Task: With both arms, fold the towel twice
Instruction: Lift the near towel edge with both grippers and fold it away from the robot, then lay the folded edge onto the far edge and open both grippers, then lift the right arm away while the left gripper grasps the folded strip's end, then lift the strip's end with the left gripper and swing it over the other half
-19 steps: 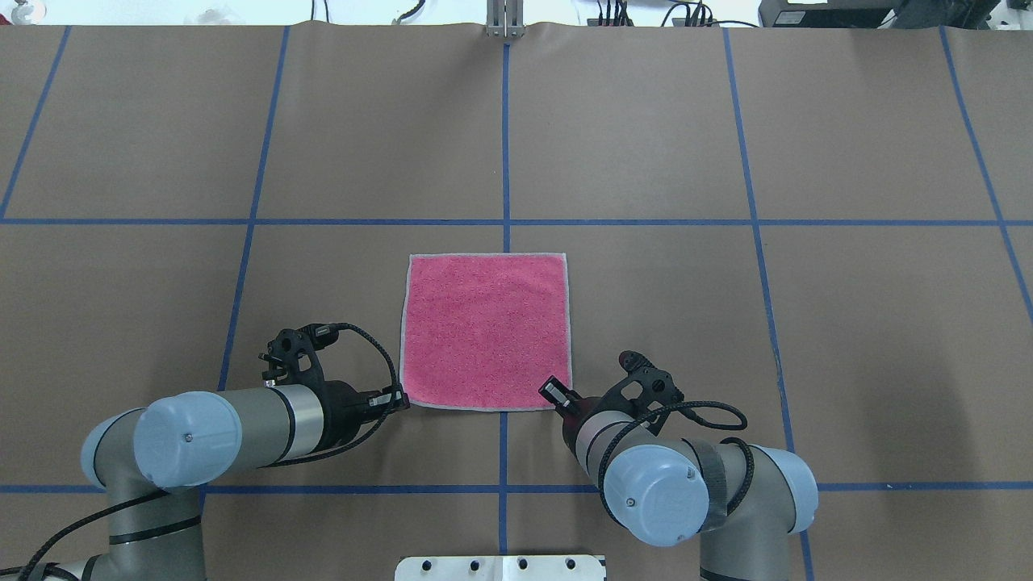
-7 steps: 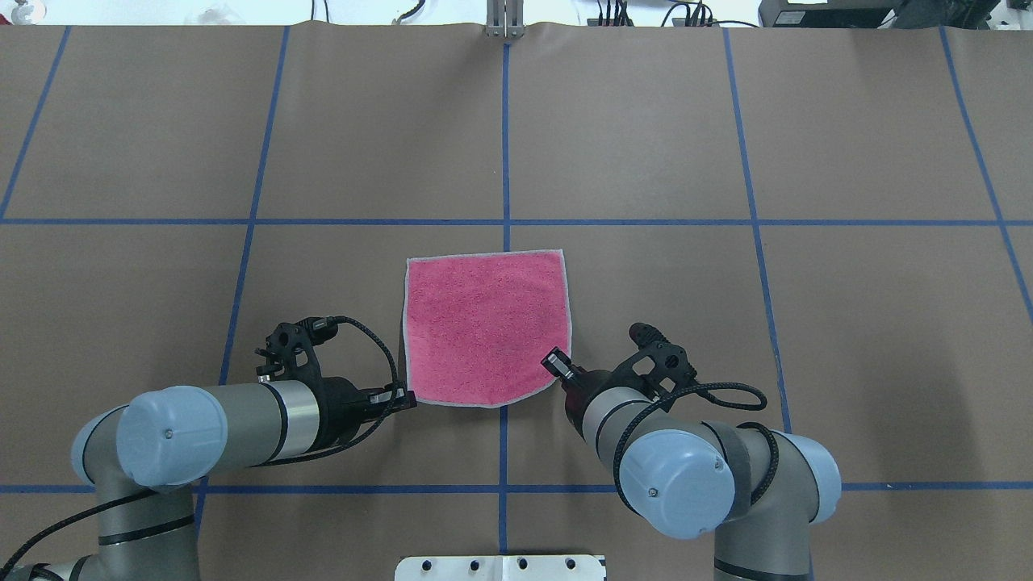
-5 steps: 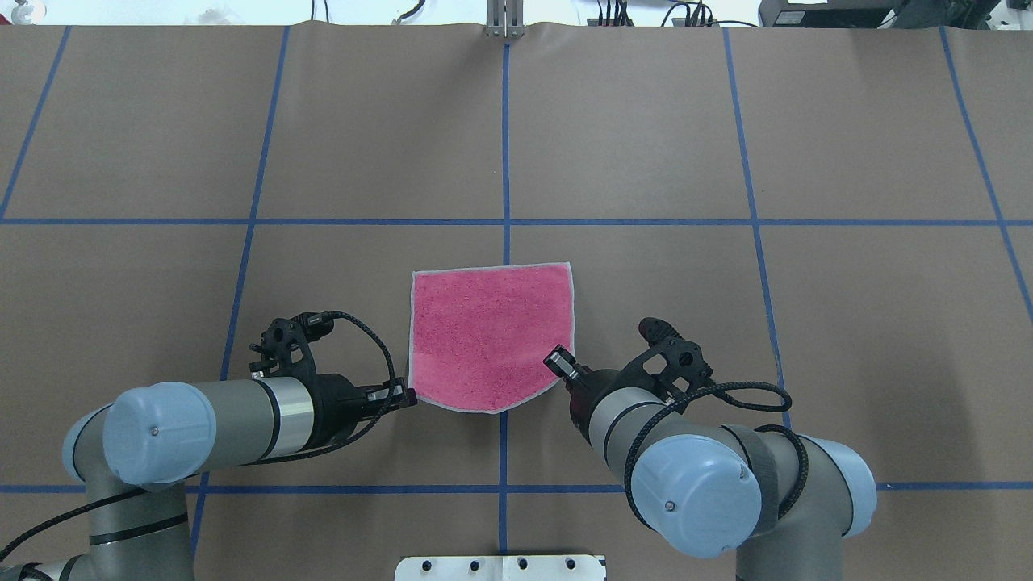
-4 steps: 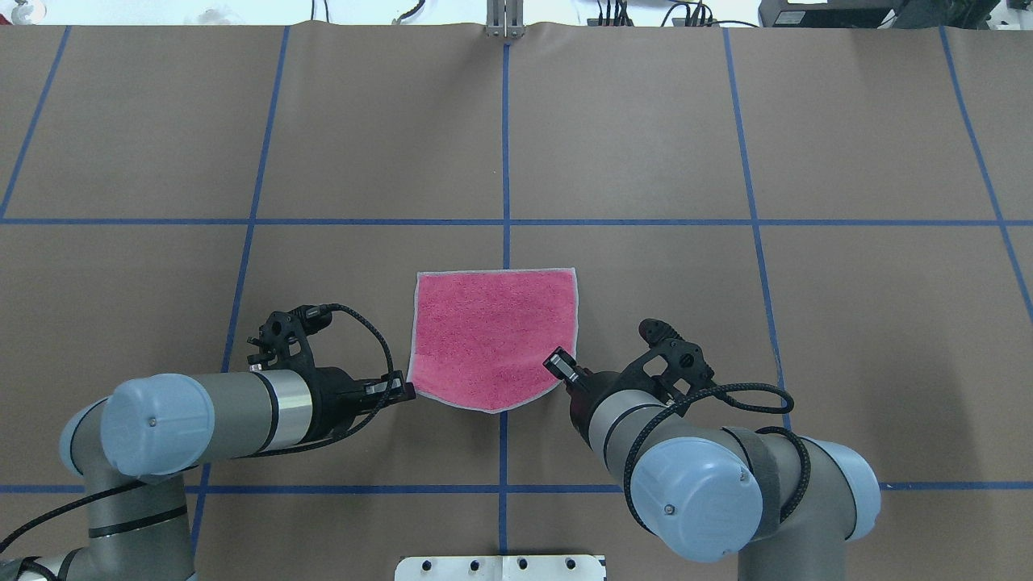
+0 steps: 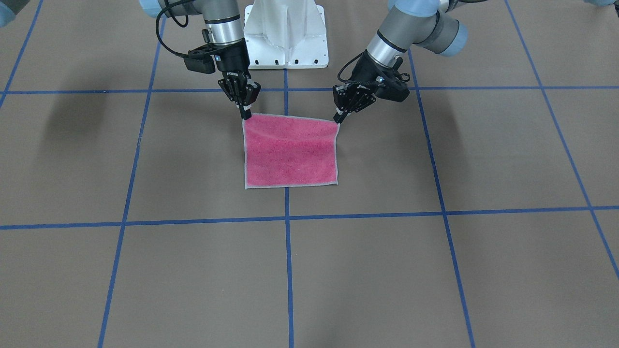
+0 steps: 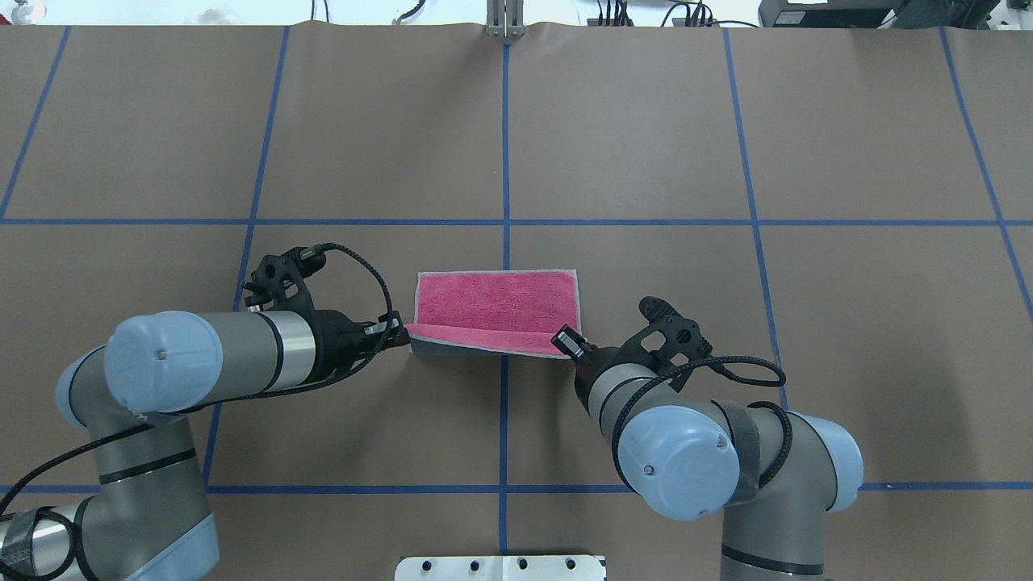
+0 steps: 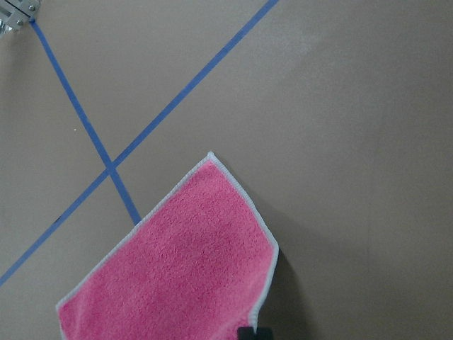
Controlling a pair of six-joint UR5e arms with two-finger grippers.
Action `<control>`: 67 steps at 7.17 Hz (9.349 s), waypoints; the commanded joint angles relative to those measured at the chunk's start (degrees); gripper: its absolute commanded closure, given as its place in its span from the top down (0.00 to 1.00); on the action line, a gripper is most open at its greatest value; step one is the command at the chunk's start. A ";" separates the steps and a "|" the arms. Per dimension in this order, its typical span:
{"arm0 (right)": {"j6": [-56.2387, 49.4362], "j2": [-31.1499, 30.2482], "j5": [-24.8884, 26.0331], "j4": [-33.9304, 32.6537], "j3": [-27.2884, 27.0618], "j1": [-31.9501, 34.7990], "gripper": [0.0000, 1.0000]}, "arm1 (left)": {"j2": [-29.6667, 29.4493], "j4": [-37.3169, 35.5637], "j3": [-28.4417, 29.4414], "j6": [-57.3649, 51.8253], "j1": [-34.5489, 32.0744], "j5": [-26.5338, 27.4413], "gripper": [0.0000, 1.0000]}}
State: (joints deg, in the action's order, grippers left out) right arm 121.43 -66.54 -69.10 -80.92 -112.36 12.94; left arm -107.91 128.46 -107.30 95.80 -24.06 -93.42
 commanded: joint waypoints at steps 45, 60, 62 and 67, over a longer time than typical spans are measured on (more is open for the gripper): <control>-72.56 1.41 -42.78 -2.49 7.15 39.35 1.00 | -3.53 5.14 11.49 -1.19 -4.34 -5.45 0.85; -71.77 1.41 -42.60 -2.40 6.71 39.26 1.00 | -6.00 5.14 15.45 13.45 -0.99 -3.00 0.44; -71.86 1.50 -42.52 -2.40 6.71 39.26 1.00 | -5.82 5.14 15.28 13.45 -0.99 -2.90 0.43; -71.86 1.59 -42.52 -2.31 6.62 39.26 1.00 | -6.17 5.22 14.84 12.92 -0.82 -2.73 0.00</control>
State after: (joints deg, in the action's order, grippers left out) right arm 49.64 -64.98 -111.66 -83.24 -105.73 52.21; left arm -113.70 133.70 -92.35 108.79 -24.94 -96.18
